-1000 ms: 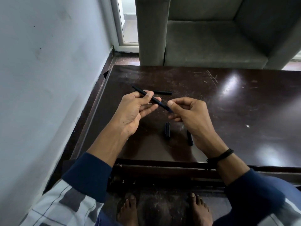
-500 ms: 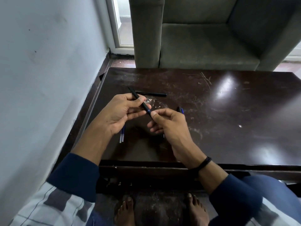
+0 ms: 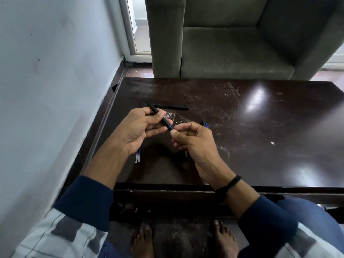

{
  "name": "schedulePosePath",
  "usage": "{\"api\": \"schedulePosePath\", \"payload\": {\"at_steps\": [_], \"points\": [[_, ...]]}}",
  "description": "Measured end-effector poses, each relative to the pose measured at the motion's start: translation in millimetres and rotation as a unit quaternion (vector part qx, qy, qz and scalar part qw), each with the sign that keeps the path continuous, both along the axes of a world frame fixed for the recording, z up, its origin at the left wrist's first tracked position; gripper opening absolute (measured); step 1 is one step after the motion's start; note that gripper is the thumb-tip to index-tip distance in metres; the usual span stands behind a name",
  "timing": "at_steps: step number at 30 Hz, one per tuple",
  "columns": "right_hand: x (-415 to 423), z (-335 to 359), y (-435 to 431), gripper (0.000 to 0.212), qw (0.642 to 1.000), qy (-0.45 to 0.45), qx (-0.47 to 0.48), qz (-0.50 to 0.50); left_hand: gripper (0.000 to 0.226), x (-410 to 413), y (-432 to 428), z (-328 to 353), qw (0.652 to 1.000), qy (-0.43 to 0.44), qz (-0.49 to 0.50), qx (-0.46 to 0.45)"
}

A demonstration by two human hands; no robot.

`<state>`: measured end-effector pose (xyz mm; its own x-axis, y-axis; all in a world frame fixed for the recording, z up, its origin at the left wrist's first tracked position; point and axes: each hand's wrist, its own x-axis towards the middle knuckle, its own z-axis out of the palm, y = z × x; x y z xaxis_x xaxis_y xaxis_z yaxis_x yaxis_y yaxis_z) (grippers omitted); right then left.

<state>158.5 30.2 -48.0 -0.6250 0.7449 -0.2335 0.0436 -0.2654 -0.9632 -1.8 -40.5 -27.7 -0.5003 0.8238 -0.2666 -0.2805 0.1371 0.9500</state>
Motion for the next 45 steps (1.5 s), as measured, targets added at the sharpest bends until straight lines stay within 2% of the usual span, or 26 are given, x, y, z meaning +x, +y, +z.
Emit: {"api": "schedulePosePath", "payload": {"at_steps": [13, 20, 29, 45], "points": [[0.4, -5.9, 1.2, 0.018, 0.999, -0.020, 0.024, -0.006, 0.014, 11.7, -1.5, -2.8, 1.000, -0.002, 0.013, 0.003], [1.9, -2.8, -1.4, 0.014, 0.999, -0.007, 0.038, -0.002, 0.011, 30.1, -8.7, -1.2, 0.996, -0.002, 0.084, 0.030], [2.2, -5.0, -4.8, 0.006, 0.998, -0.010, 0.054, 0.023, 0.011, 48.5, -24.4, -14.6, 0.982, -0.079, 0.160, 0.055], [-1.8, -12.2, -3.3, 0.015, 0.988, -0.053, 0.144, 0.008, 0.010, 38.9, -17.6, -20.1, 0.984, -0.105, 0.139, 0.047]]}}
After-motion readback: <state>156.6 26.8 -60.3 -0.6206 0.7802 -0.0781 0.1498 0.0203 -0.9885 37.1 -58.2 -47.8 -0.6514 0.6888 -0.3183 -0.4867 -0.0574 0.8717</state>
